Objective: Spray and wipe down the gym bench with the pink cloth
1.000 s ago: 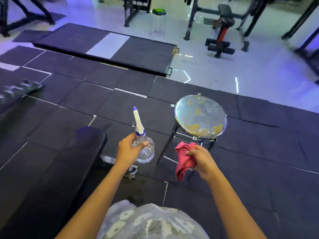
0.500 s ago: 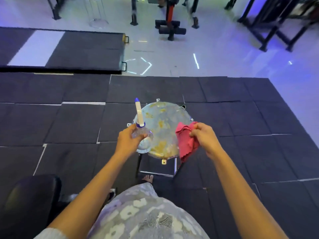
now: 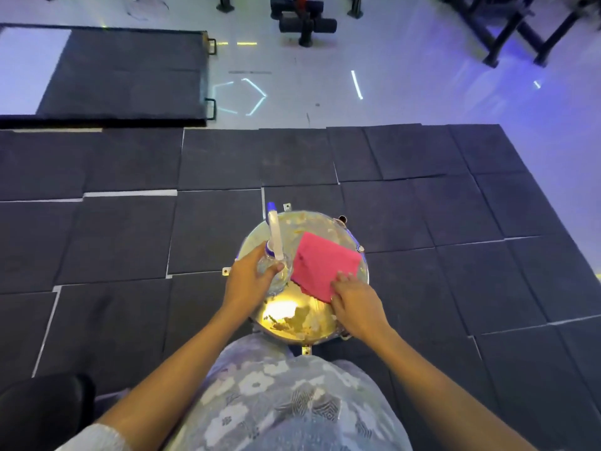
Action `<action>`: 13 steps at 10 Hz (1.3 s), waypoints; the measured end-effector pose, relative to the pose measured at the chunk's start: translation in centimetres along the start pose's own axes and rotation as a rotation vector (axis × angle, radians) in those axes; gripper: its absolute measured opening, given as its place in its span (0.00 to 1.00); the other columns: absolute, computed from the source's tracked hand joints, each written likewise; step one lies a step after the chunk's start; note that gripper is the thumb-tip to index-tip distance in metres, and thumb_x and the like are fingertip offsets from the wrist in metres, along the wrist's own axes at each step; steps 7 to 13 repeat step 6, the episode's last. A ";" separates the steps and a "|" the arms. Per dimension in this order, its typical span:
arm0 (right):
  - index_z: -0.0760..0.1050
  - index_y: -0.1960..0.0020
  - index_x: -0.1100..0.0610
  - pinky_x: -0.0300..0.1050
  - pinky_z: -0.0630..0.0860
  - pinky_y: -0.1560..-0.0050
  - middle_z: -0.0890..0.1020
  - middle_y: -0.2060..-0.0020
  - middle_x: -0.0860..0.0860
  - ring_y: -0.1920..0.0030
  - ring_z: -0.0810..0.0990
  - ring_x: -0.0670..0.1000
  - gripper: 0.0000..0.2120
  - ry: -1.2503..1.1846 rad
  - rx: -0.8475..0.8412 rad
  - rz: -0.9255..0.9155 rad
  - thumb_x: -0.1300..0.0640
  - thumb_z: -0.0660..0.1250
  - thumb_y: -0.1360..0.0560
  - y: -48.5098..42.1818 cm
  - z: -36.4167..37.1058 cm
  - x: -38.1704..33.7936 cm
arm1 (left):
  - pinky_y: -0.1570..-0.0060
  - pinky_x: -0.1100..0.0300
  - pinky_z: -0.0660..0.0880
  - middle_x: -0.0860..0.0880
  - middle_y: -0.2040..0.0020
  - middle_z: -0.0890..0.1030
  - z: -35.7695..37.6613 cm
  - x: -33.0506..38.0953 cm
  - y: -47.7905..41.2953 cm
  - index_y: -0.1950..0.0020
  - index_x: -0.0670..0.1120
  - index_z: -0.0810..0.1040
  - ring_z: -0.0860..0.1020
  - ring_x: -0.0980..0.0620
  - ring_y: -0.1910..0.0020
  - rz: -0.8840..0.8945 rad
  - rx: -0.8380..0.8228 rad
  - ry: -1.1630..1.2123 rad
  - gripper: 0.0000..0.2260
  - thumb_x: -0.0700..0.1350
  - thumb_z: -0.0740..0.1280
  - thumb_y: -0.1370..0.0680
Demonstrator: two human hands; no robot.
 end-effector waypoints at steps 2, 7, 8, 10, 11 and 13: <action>0.39 0.21 0.51 0.59 0.39 0.25 0.41 0.21 0.53 0.22 0.36 0.54 0.34 0.006 -0.115 -0.079 0.35 0.45 0.20 -3.0 2.1 -0.8 | 0.47 0.58 0.70 0.54 0.40 0.80 0.7 0.5 0.8 0.33 0.56 0.71 0.77 0.49 0.40 -0.009 0.012 -0.025 0.21 0.54 0.69 0.25; 0.42 0.21 0.55 0.60 0.39 0.25 0.43 0.21 0.55 0.21 0.39 0.56 0.37 0.022 -0.021 -0.317 0.33 0.41 0.22 1.1 2.6 -2.1 | 0.25 0.46 0.54 0.42 0.23 0.58 1.7 -0.5 10.7 0.24 0.41 0.57 0.52 0.45 0.23 -0.120 0.193 -0.360 0.29 0.51 0.62 0.20; 0.42 0.21 0.55 0.60 0.39 0.25 0.43 0.21 0.55 0.21 0.39 0.56 0.37 0.022 -0.021 -0.317 0.33 0.41 0.22 1.1 2.6 -2.1 | 0.25 0.46 0.54 0.42 0.23 0.58 1.7 -0.5 10.7 0.24 0.41 0.57 0.52 0.45 0.23 -0.120 0.193 -0.360 0.29 0.51 0.62 0.20; 0.42 0.21 0.55 0.60 0.39 0.25 0.43 0.21 0.55 0.21 0.39 0.56 0.37 0.022 -0.021 -0.317 0.33 0.41 0.22 1.1 2.6 -2.1 | 0.25 0.46 0.54 0.42 0.23 0.58 1.7 -0.5 10.7 0.24 0.41 0.57 0.52 0.45 0.23 -0.120 0.193 -0.360 0.29 0.51 0.62 0.20; 0.42 0.21 0.55 0.60 0.39 0.25 0.43 0.21 0.55 0.21 0.39 0.56 0.37 0.022 -0.021 -0.317 0.33 0.41 0.22 1.1 2.6 -2.1 | 0.25 0.46 0.54 0.42 0.23 0.58 1.7 -0.5 10.7 0.24 0.41 0.57 0.52 0.45 0.23 -0.120 0.193 -0.360 0.29 0.51 0.62 0.20; 0.42 0.21 0.55 0.60 0.39 0.25 0.43 0.21 0.55 0.21 0.39 0.56 0.37 0.022 -0.021 -0.317 0.33 0.41 0.22 1.1 2.6 -2.1 | 0.25 0.46 0.54 0.42 0.23 0.58 1.7 -0.5 10.7 0.24 0.41 0.57 0.52 0.45 0.23 -0.120 0.193 -0.360 0.29 0.51 0.62 0.20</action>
Point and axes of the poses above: each hand's wrist, its own y-axis away from the middle knuckle, its own z-axis out of the palm, x = y × z, the point moved 2 cm from there along -y, towards the middle knuckle
